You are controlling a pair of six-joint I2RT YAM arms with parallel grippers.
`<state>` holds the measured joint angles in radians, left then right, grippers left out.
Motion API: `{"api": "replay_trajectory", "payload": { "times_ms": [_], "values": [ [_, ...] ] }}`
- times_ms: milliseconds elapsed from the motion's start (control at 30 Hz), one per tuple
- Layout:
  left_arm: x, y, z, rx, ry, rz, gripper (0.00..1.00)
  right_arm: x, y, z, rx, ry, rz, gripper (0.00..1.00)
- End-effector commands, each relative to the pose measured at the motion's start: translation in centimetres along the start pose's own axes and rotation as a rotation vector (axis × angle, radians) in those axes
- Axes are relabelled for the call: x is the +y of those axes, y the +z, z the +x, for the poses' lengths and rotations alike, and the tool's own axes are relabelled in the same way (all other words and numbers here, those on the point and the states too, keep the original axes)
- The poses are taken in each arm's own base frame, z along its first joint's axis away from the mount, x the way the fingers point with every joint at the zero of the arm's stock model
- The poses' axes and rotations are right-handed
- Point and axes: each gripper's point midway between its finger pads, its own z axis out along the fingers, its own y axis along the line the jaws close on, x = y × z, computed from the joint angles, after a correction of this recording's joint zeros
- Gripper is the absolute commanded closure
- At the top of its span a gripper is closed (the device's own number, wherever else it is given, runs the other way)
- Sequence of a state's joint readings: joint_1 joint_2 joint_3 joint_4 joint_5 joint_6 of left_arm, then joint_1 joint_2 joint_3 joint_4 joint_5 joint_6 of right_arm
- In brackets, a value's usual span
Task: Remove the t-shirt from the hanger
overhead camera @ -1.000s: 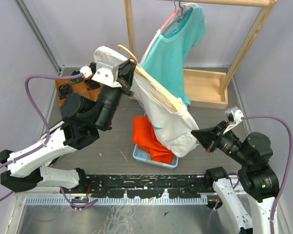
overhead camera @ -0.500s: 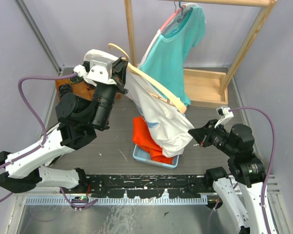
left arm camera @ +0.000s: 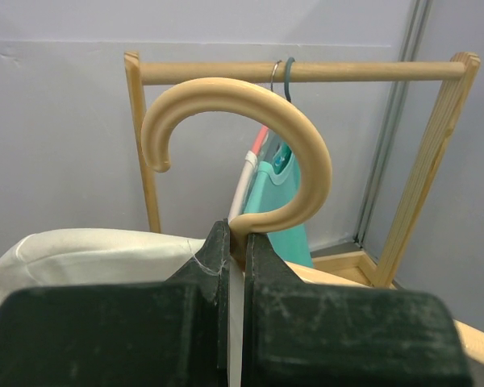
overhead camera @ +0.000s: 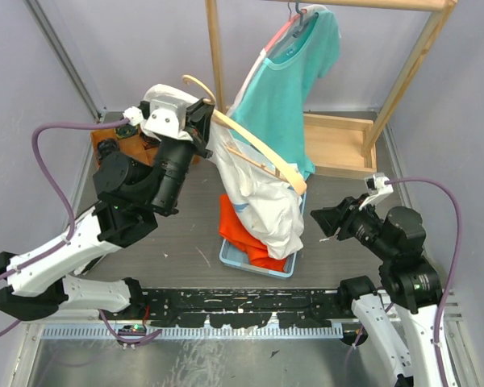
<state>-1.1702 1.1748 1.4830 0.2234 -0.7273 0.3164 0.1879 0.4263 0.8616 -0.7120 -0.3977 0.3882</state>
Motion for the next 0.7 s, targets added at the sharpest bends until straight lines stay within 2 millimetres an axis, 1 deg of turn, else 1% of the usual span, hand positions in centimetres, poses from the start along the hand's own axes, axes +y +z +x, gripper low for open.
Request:
{"api": "replay_trajectory", "payload": {
  "times_ms": [0, 200, 333, 433, 500, 567, 667],
  "values": [
    [0.1, -0.9, 0.0, 0.002, -0.046, 0.041, 1.0, 2.2, -2.3, -5.5, -0.2, -0.08, -0.015, 0.5],
    [-0.7, -1.8, 2.9, 0.077, -0.045, 0.083, 1.0, 4.1, -3.7, -9.0, -0.31, -0.107, -0.046, 0.46],
    [-1.4, -2.1, 4.2, 0.112, -0.044, 0.11, 1.0, 6.0, -4.8, -11.2, -0.393, -0.122, -0.106, 0.41],
    [-1.9, -2.2, 5.1, 0.14, -0.035, 0.123, 1.0, 8.2, -5.4, -12.4, -0.416, -0.143, -0.195, 0.4],
    [-2.2, -2.0, 5.5, 0.157, -0.029, 0.131, 1.0, 9.2, -5.3, -13.1, -0.411, -0.154, -0.237, 0.38],
    [-2.7, -1.9, 6.0, 0.178, -0.019, 0.141, 1.0, 9.8, -5.2, -13.5, -0.403, -0.164, -0.266, 0.36],
    [-3.5, -1.7, 7.0, 0.216, 0.003, 0.161, 1.0, 10.4, -4.8, -14.0, -0.391, -0.175, -0.293, 0.36]
  ]
}}
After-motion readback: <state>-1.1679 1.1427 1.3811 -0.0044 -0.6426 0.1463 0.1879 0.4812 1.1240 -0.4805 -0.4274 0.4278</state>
